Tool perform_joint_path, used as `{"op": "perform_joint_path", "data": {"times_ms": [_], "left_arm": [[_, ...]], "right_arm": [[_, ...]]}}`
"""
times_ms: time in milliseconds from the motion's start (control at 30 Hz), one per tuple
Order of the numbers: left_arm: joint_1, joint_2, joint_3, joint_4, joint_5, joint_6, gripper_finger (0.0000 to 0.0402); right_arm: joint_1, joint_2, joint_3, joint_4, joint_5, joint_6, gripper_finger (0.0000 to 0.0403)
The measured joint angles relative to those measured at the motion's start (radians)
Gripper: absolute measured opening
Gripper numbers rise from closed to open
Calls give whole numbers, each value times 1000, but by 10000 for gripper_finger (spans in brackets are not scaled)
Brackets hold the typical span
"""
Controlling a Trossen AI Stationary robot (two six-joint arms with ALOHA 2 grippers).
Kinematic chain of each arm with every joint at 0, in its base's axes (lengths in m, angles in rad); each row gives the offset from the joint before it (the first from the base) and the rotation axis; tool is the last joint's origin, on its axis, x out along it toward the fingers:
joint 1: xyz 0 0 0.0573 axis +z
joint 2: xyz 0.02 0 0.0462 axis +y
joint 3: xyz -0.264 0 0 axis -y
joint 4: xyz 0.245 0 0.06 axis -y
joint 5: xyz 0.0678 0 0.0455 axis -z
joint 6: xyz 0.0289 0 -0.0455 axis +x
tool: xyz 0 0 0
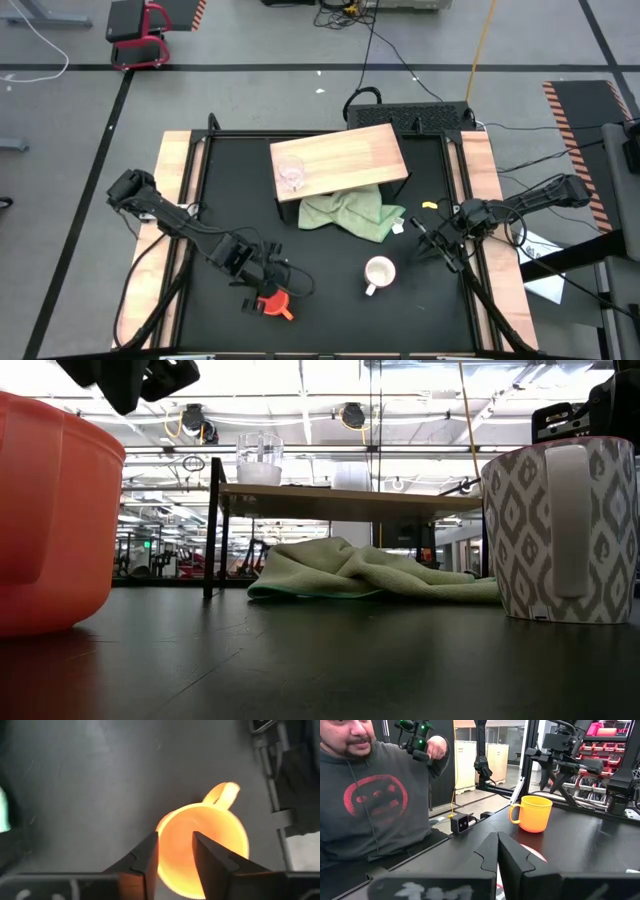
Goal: Stack small to large cups/mugs on shelf
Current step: Put orange cup on the shelf
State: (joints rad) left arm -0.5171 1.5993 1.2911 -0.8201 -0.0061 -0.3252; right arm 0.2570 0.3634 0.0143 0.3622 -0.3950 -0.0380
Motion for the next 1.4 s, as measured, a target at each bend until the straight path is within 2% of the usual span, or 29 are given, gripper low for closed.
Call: {"op": "perform_joint_path", "data": {"times_ms": [333, 500, 933, 1400], "left_arm": [[3, 11, -62, 33, 22, -29, 214], [6, 14, -73, 36, 5, -23, 241], [9, 15, -135, 38, 23, 10, 246], [19, 15, -135, 39, 25, 32, 245]], "right_arm": [[0, 0, 0, 0, 0, -3, 0], [0, 0, 0, 1, 0, -3, 0], [0, 0, 0, 4, 0, -4, 0], [0, 0, 0, 15, 0, -4, 0]]}}
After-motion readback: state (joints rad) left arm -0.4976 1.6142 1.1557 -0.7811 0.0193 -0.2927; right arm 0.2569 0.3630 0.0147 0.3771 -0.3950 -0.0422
